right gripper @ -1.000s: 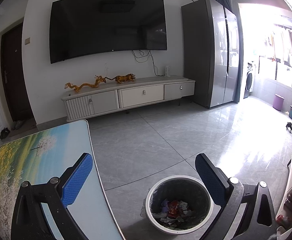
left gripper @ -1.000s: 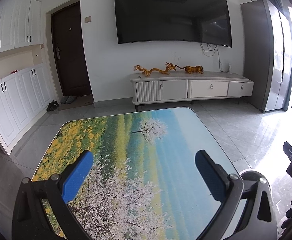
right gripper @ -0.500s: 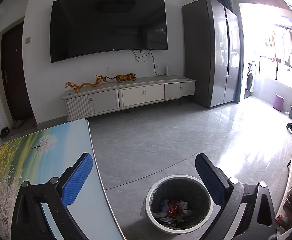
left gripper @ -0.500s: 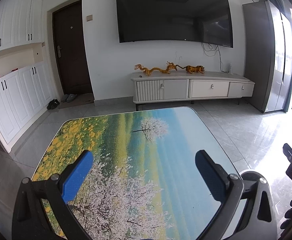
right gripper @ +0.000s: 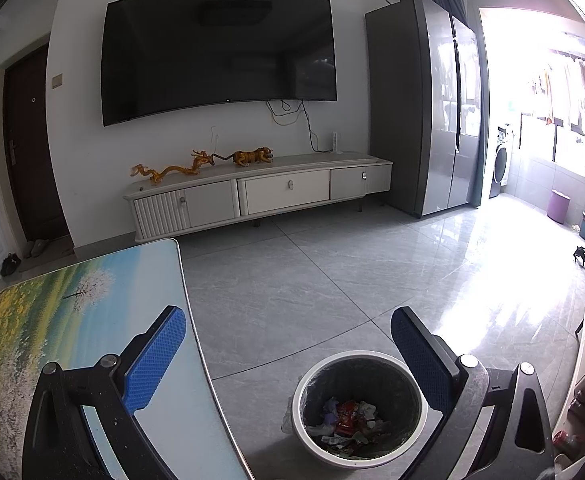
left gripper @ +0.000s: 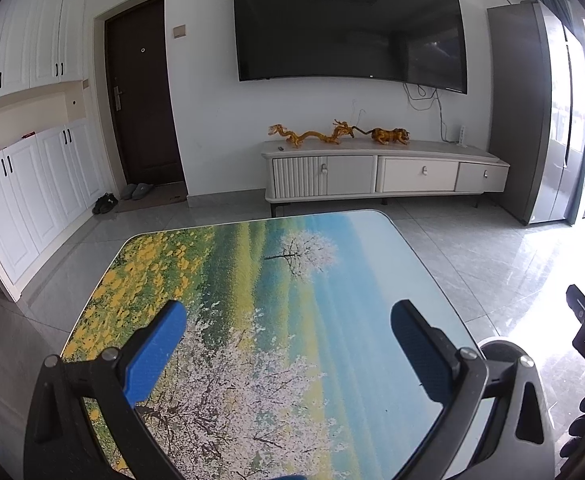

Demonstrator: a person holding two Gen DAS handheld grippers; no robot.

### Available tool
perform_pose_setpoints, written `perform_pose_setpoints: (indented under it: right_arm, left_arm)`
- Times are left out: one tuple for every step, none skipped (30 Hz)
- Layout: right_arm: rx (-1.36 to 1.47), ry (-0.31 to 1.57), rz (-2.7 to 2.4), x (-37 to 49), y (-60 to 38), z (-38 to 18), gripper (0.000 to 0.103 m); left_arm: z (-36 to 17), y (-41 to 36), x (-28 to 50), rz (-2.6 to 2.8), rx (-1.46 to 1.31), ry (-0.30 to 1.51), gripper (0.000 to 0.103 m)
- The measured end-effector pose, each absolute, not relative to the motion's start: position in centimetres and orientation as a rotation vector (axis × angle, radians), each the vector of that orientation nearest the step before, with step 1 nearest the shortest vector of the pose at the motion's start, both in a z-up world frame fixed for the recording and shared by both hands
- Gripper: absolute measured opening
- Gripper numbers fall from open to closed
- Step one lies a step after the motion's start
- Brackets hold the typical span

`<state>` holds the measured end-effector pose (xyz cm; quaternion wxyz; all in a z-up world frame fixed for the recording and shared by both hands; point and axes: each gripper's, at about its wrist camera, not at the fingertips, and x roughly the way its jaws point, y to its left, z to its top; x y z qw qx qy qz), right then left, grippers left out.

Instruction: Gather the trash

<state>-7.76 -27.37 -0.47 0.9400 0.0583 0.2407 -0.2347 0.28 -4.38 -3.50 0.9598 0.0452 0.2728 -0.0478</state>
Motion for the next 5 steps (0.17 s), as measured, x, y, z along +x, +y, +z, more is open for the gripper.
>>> perform_pose_setpoints:
  right_arm:
    - [0.119, 0.491, -0.479, -7.75, -27.36, -0.47, 0.103]
    - [0.118, 0.492, -0.478, -7.73, -27.34, -0.47, 0.103]
    - [0.119, 0.493, -0.478, -7.73, -27.34, -0.48, 0.103]
    - [0.119, 0.492, -0.479, -7.77, -27.30, -0.45, 0.103]
    - [0.119, 0.492, -0.479, -7.79, -27.28, -0.41, 0.103]
  left_arm:
    - [-3.47, -4.37, 0.28, -0.097, 0.090, 0.554, 0.103]
    - [-3.44, -4.33, 0.29, -0.096, 0.087, 0.554, 0.103]
    - [-3.46, -4.21, 0.29, -0.094, 0.086, 0.553, 0.103]
    - [-3.43, -4.15, 0.30, -0.093, 0.084, 0.552, 0.103]
    - [-3.37, -4.08, 0.33, -0.092, 0.081, 0.551, 0.103]
